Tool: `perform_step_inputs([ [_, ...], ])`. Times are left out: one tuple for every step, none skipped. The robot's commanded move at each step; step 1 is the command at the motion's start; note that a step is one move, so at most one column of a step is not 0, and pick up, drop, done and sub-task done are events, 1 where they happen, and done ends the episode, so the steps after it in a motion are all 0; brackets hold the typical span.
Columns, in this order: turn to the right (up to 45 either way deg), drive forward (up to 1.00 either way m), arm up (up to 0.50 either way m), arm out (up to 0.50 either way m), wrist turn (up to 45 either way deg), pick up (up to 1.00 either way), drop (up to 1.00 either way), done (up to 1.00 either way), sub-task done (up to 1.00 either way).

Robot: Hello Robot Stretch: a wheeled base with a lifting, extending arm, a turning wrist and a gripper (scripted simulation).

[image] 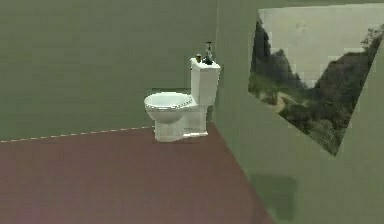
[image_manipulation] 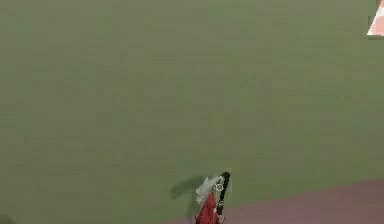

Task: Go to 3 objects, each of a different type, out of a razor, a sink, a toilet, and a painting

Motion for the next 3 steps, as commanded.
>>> perform_step_inputs([
  [24.0, 0.0, 0.0, 0.0, 0.0, 0.0, 0.0, 0.0, 0.0],
  [0.0, 0.0, 0.0, 0.0, 0.0, 0.0, 0.0, 0.0, 1.0],
  [-33.0, 0.0, 0.0, 0.0, 0.0, 0.0, 0.0, 0.0, 0.0],
])
